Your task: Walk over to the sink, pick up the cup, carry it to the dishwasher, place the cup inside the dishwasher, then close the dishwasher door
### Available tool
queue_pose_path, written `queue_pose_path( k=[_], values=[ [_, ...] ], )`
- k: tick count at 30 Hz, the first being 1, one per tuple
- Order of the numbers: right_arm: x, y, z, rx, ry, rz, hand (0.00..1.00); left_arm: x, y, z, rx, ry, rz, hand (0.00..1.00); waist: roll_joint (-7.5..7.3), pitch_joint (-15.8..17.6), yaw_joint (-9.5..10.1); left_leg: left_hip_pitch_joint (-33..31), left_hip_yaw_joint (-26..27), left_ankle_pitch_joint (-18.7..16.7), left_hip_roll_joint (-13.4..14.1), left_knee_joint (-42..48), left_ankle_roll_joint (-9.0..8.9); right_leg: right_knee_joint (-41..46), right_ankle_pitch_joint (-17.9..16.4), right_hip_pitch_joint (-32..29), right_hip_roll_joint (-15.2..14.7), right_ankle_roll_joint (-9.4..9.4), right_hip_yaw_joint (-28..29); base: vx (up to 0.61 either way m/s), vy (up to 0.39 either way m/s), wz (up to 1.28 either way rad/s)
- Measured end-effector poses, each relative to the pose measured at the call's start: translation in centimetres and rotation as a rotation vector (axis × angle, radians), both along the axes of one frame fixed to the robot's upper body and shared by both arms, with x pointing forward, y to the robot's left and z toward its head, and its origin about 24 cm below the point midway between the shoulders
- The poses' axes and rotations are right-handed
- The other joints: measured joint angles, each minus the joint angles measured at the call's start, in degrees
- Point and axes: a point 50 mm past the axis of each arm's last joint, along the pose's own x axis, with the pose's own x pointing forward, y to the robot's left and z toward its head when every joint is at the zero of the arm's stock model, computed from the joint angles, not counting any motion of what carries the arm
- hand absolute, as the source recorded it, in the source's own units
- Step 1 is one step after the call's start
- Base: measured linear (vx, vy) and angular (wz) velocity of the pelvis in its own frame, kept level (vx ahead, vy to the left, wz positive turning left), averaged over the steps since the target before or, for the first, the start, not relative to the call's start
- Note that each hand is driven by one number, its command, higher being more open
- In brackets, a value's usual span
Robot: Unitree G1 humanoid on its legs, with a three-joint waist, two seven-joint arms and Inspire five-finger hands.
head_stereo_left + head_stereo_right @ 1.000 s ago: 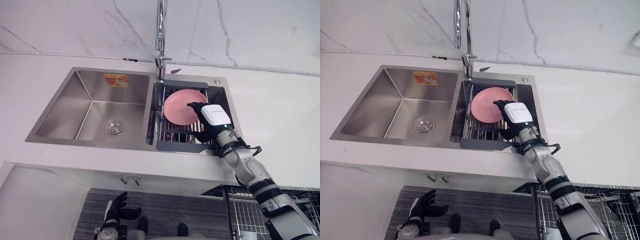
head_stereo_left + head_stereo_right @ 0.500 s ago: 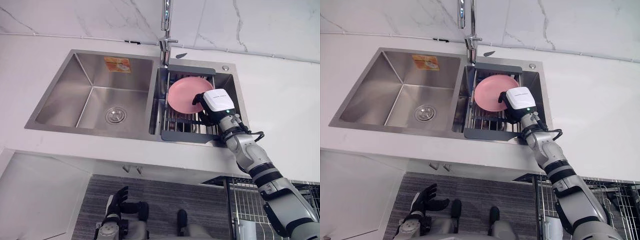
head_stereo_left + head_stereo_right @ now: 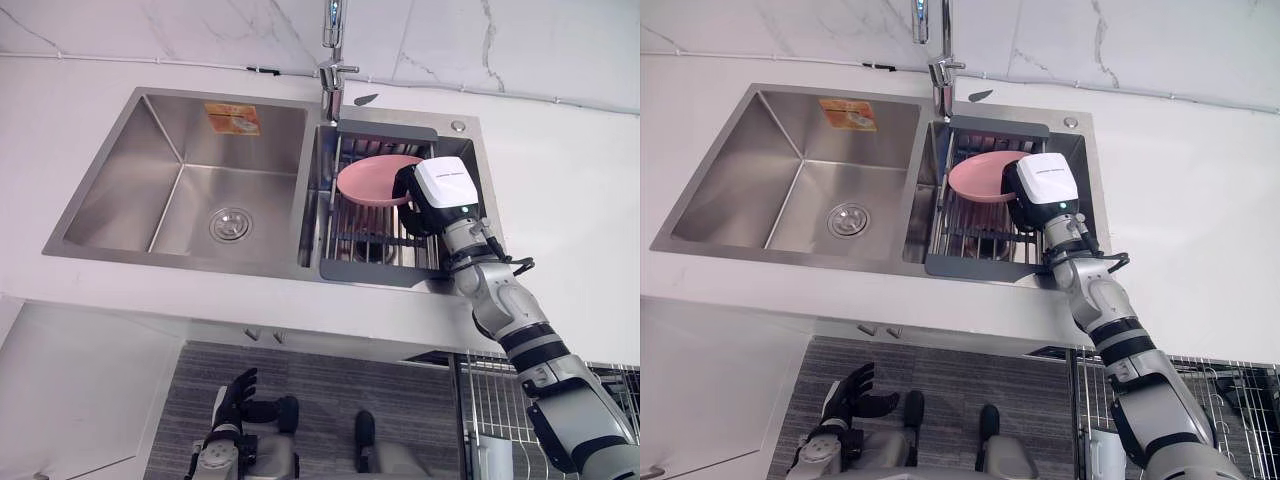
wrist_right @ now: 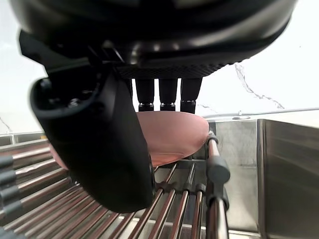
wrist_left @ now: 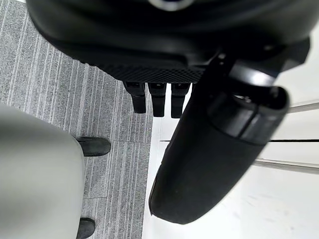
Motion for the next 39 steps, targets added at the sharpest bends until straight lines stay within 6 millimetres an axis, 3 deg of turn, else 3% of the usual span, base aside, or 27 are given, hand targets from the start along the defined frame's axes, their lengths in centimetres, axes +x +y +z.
queue_pose_path(
  k=[11,29,39],
  values=[
    [-2.3,0.2,-0.4,0.016,0.007,0.083,0.30,-0.3,0.1,-0.1,-0.001,0.015,-0.018,0.90,-0.44,-0.3,-0.95,1.7,2.0,-0.1,0.2,0.0,-0.14,0.2,0.0,1.4,0.0,0.08,0.5,0.01,-0.005,-0.03],
    [-5.1,1.6,1.1,-0.072,-0.064,0.269,0.30,-1.2,0.5,-0.7,0.009,0.069,-0.028,0.90,-1.50,-3.2,-2.46,2.4,2.7,-0.1,0.2,0.0,-0.13,0.1,0.0,1.5,0.1,0.07,1.2,-0.04,-0.015,-0.03],
    [-7.9,0.5,-1.0,0.072,-0.022,0.209,0.30,-2.1,0.5,-1.2,0.010,0.117,-0.025,0.90,-1.22,-6.0,-2.93,2.3,2.9,0.0,0.3,0.0,-0.05,-0.7,0.4,1.7,0.2,-0.16,1.4,-0.02,-0.005,-0.01]
  ],
)
